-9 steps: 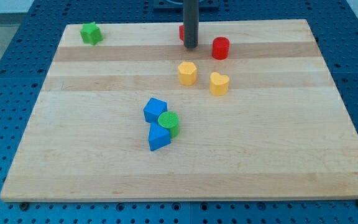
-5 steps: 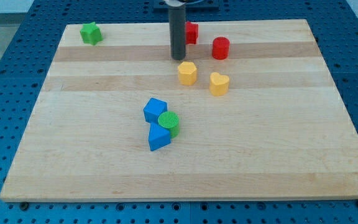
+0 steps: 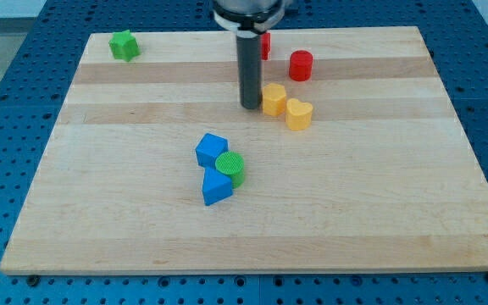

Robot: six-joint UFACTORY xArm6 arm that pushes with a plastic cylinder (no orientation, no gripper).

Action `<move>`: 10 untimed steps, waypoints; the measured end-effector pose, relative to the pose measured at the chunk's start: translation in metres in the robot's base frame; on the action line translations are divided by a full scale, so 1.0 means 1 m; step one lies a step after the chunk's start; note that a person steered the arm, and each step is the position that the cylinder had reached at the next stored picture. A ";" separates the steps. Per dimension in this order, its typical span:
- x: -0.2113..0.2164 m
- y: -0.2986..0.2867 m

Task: Slide the yellow hexagon towards top right

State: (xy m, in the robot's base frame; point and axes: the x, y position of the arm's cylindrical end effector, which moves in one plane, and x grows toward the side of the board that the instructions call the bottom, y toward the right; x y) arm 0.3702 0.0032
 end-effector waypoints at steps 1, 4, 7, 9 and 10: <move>0.000 0.030; 0.002 0.113; 0.004 0.143; -0.005 0.166; -0.018 0.167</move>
State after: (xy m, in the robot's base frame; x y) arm 0.3527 0.1701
